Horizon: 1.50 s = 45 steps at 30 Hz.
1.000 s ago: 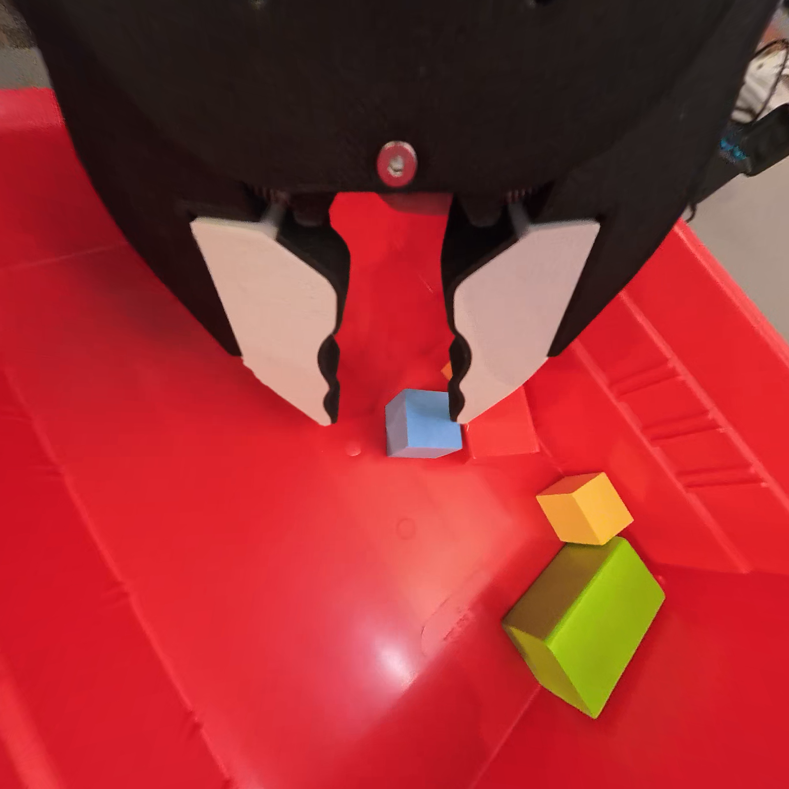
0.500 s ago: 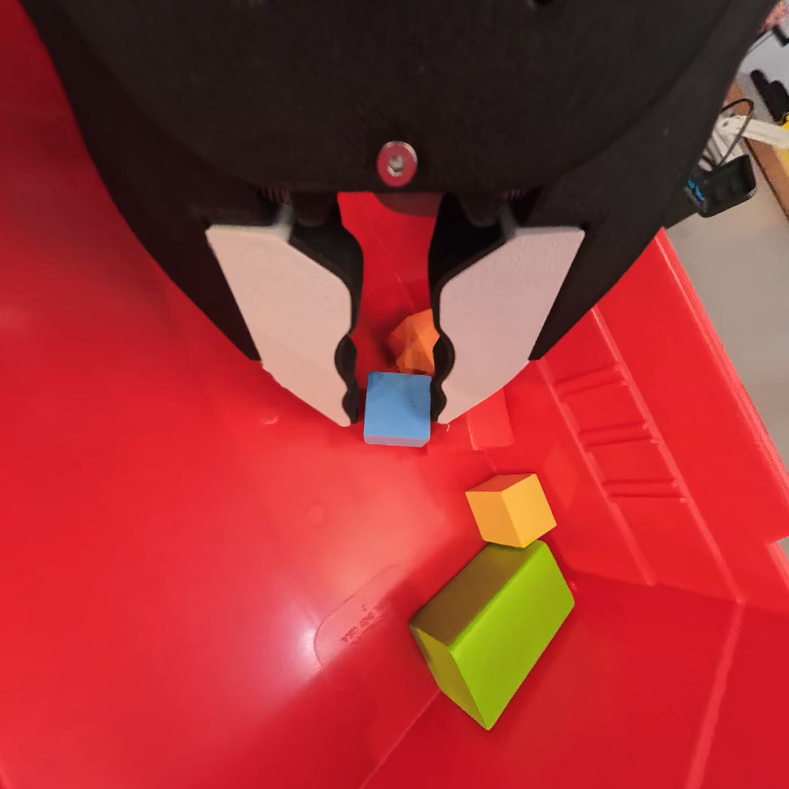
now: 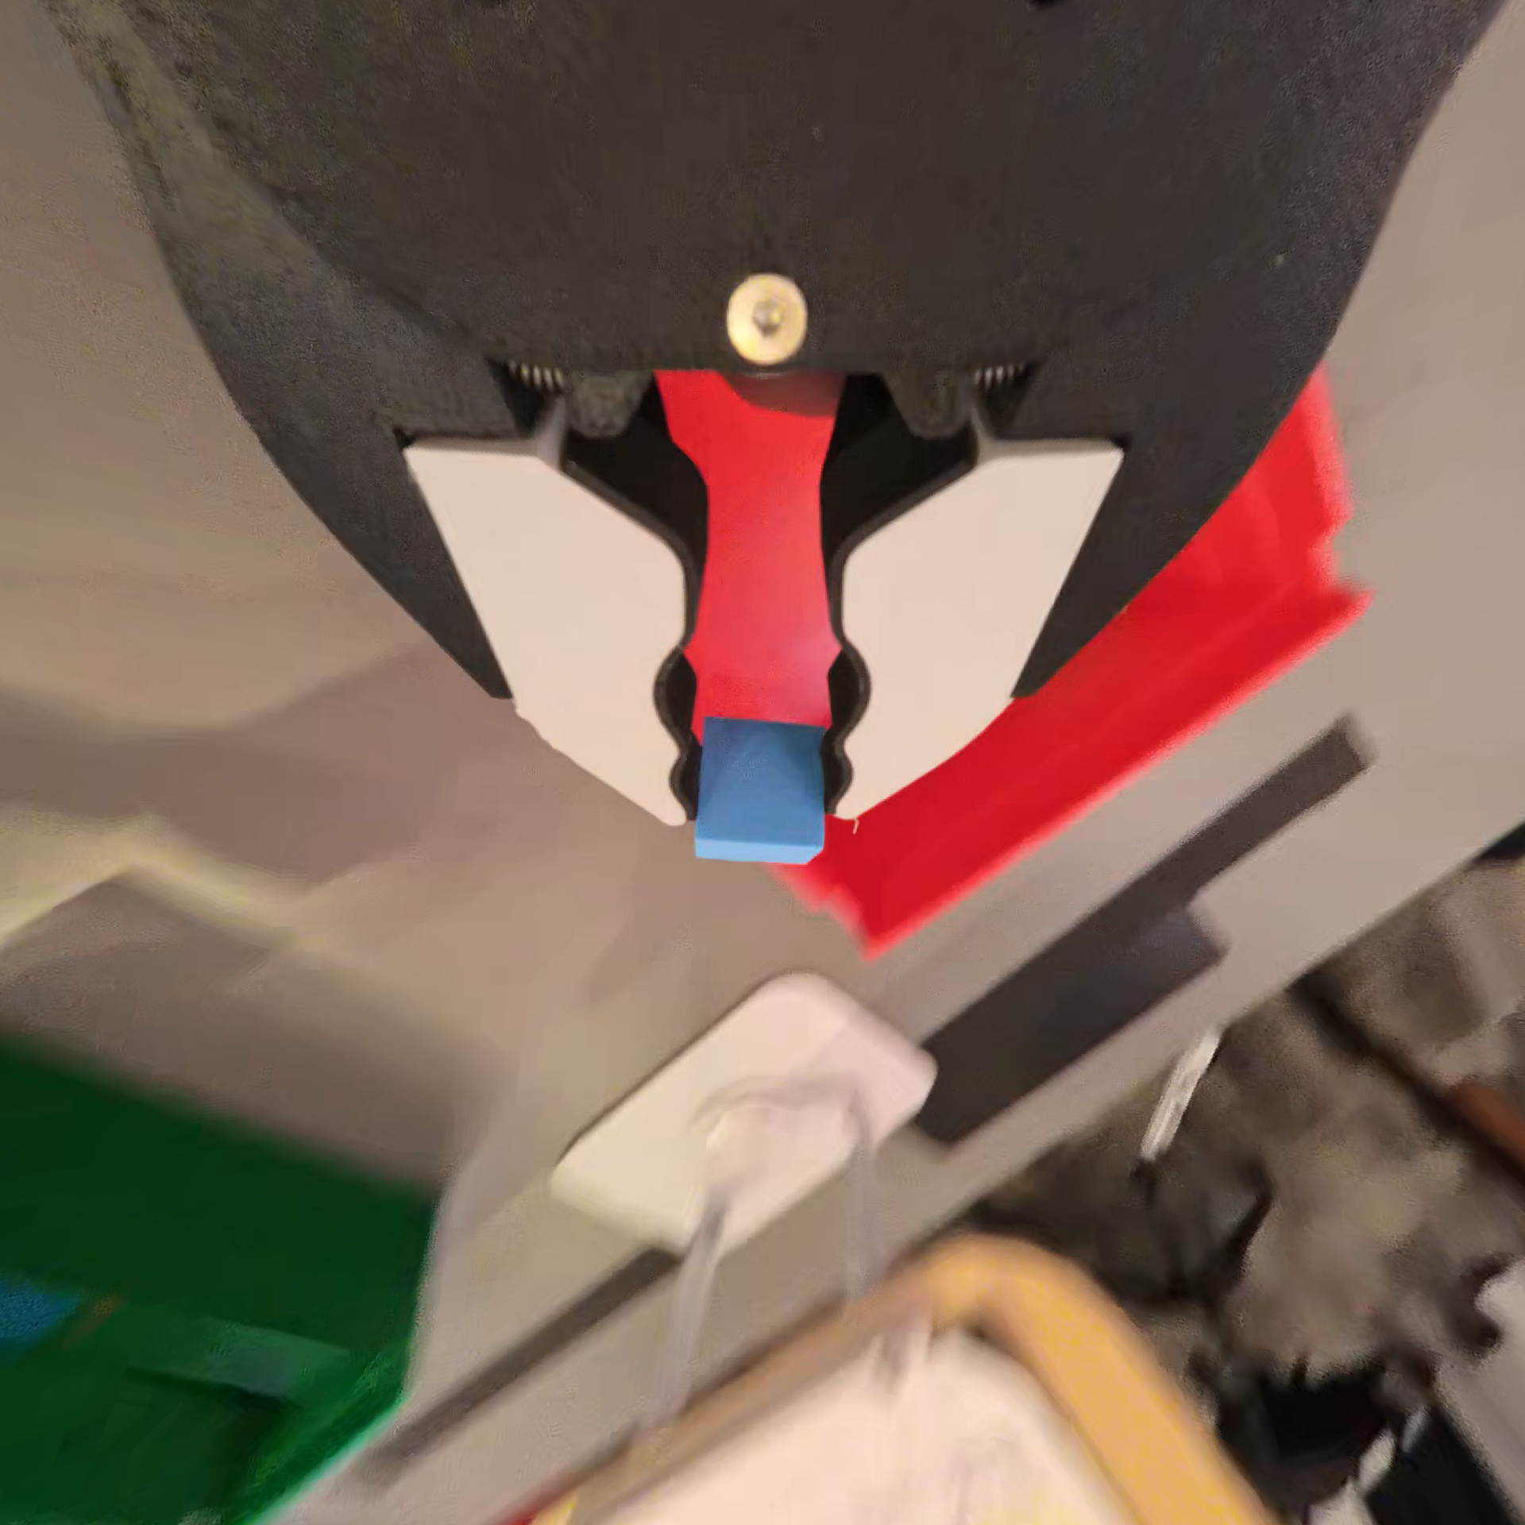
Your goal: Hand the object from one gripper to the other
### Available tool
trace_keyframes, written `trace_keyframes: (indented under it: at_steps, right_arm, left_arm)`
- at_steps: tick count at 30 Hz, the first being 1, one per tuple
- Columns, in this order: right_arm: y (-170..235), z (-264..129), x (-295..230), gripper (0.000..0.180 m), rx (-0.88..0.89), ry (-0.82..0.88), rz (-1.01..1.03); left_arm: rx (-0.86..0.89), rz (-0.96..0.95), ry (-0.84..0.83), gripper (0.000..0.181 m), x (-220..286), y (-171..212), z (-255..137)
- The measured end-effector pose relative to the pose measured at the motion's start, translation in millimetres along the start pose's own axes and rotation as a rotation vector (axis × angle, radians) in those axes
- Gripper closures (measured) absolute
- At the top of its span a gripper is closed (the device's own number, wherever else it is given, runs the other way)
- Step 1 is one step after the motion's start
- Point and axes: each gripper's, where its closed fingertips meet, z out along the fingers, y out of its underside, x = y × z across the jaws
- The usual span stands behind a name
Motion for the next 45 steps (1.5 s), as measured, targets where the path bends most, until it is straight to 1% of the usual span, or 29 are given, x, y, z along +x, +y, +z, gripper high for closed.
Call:
trace_keyframes:
  at_steps: [1, 3, 5, 7, 10, 13, 16, 18, 21, 28, 31, 34, 36, 45]
  right_arm:
    - [-14, 4, -20, 0.138, 0.064, -0.066, -0.006]
    - [-36, 9, -55, 0.139, 0.170, -0.177, -0.005]
    - [-51, 11, -82, 0.139, 0.247, -0.270, 0.013]
    - [-62, 11, -101, 0.141, 0.313, -0.330, 0.032]
    - [-67, 12, -117, 0.143, 0.356, -0.393, 0.047]
    - [-67, 11, -125, 0.141, 0.374, -0.457, 0.075]
    - [-73, 4, -125, 0.158, 0.429, -0.509, 0.122]
    - [-74, 2, -128, 0.158, 0.445, -0.544, 0.146]
    - [-74, 2, -127, 0.151, 0.461, -0.528, 0.136]
    - [-76, -2, -132, 0.146, 0.494, -0.554, 0.111]
    - [-77, -4, -136, 0.147, 0.509, -0.599, 0.134]
    - [-78, -4, -140, 0.153, 0.522, -0.615, 0.139]
    - [-80, -4, -140, 0.154, 0.539, -0.606, 0.144]
    - [-80, -3, -136, 0.155, 0.532, -0.597, 0.163]
  left_arm:
    - [0.086, -0.018, 0.060, 0.153, 17, -24, -5]
    - [0.237, -0.013, 0.204, 0.153, 57, -65, -15]
    - [0.305, 0.005, 0.301, 0.153, 92, -88, -21]
    - [0.343, 0.034, 0.391, 0.153, 126, -103, -24]
    - [0.411, 0.047, 0.515, 0.153, 169, -121, -32]
    - [0.446, 0.037, 0.579, 0.153, 193, -132, -37]
    - [0.480, -0.003, 0.620, 0.153, 195, -137, -43]
    - [0.502, -0.010, 0.638, 0.153, 196, -139, -47]
    - [0.493, 0.007, 0.651, 0.153, 200, -139, -48]
    - [0.514, -0.020, 0.728, 0.153, 206, -139, -54]
    - [0.520, -0.046, 0.777, 0.153, 209, -140, -58]
    - [0.513, -0.077, 0.811, 0.153, 210, -138, -57]
    - [0.494, -0.074, 0.831, 0.153, 214, -135, -56]
    - [0.500, -0.096, 0.824, 0.153, 212, -137, -53]
